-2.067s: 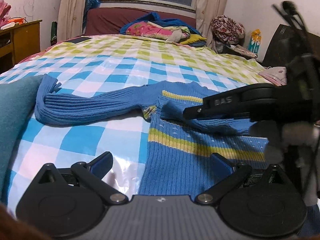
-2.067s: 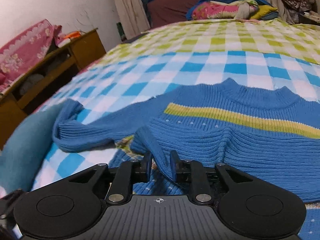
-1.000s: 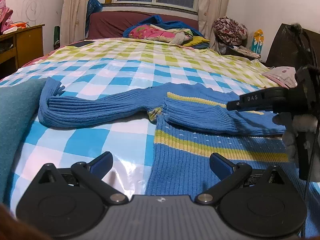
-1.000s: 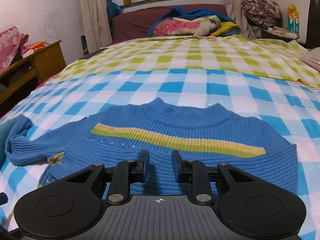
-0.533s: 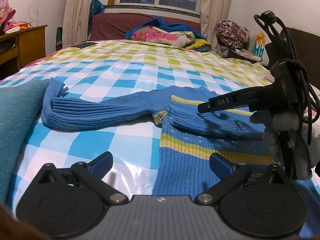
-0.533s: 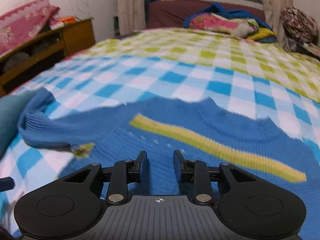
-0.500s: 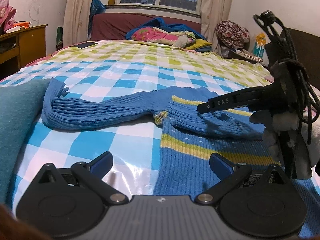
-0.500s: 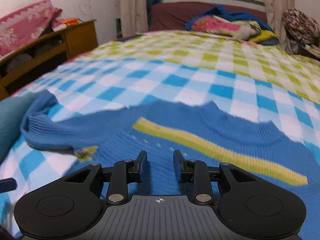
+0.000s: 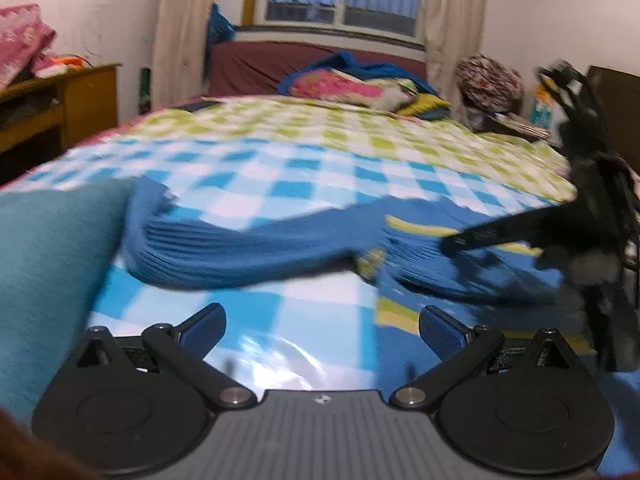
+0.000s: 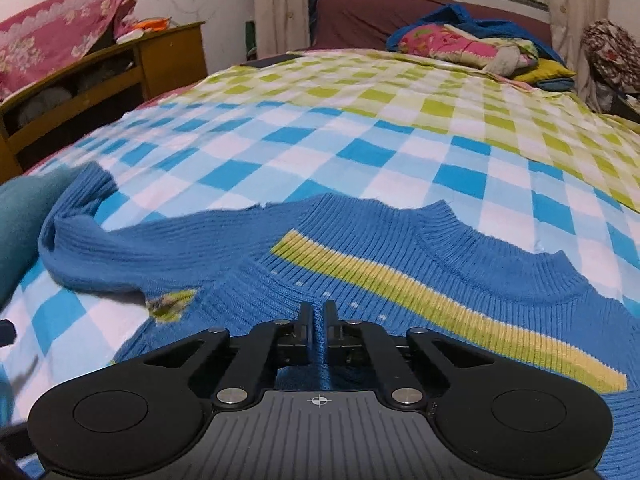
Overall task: Fold small clothes
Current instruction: 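Grasp the other sleeve beside the teal towel with the right gripper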
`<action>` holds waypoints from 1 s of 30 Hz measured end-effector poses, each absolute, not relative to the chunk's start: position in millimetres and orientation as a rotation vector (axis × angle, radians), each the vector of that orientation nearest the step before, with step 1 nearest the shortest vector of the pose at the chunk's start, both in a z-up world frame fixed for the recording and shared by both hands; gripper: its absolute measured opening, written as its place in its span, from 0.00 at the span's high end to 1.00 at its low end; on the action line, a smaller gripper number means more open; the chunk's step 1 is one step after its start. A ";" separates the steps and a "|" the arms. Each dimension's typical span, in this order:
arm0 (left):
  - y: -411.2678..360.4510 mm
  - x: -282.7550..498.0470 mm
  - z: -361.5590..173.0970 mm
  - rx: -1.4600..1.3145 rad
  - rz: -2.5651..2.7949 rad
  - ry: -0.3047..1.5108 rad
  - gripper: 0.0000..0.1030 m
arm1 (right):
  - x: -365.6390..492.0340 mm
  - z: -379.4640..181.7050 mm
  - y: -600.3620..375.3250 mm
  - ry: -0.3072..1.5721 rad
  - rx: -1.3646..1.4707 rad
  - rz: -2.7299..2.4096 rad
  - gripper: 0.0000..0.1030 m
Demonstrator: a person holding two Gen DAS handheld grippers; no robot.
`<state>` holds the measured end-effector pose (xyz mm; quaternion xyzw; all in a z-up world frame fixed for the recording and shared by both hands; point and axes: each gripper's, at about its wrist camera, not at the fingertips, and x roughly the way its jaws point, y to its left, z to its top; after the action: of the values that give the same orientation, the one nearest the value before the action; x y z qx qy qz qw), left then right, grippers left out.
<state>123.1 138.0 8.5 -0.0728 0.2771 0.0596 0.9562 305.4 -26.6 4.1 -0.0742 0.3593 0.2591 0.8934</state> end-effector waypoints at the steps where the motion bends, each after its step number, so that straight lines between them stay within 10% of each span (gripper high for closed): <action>1: 143.1 123.4 9.6 -0.146 0.143 0.554 0.00 | 305.6 4.9 -27.3 0.739 -0.145 0.529 0.99; 19: 219.7 160.0 -6.5 -0.220 0.423 0.531 0.02 | 289.7 55.4 42.5 0.697 -0.111 0.702 0.88; 24: 224.7 160.2 -8.6 -0.236 0.401 0.539 0.44 | 292.6 62.7 102.2 0.767 -0.077 0.839 0.88; 30: 239.2 161.4 -18.7 -0.322 0.358 0.579 0.58 | 306.2 54.1 185.2 0.882 -0.115 0.931 0.88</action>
<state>161.4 239.2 -18.7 -0.1570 0.2828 0.1747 0.9300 306.2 185.2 54.1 -0.0536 0.4113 0.4340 0.7998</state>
